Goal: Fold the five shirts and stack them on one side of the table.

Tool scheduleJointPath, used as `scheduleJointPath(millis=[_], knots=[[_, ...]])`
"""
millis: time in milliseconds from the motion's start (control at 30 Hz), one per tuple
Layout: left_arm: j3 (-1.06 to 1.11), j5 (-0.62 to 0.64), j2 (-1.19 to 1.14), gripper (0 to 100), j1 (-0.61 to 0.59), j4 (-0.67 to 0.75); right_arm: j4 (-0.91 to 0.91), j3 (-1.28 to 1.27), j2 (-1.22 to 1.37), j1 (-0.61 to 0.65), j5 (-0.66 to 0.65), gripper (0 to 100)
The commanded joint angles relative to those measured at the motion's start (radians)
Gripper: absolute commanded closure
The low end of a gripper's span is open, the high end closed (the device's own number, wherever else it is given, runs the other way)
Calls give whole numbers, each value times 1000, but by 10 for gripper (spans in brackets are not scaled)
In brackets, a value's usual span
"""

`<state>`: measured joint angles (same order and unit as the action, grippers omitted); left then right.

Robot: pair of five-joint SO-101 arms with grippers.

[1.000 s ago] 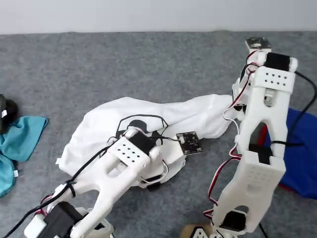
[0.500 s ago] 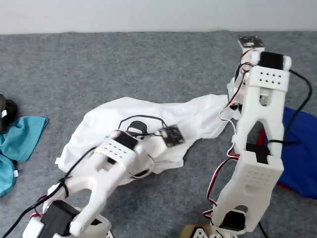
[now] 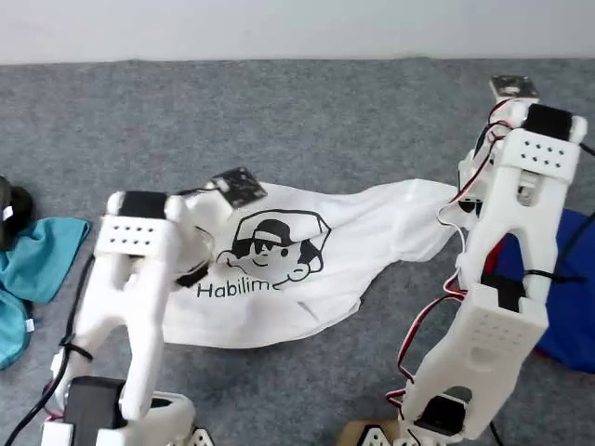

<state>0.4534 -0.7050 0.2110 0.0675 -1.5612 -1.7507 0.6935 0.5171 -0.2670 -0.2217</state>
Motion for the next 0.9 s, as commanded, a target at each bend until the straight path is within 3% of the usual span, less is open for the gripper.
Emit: scheduleJointPath(millis=[0, 167, 333, 867], knots=[[-38, 20, 34, 991, 161, -58, -30, 51, -70, 16, 11, 988], [2, 189, 26, 879, 385, 44, -31, 51, -70, 58, 12, 988], [61, 267, 23, 763, 505, 221, -31, 49, -70, 88, 37, 988], [108, 298, -239, 774, 569, 419, -33, 48, -70, 91, 32, 988]])
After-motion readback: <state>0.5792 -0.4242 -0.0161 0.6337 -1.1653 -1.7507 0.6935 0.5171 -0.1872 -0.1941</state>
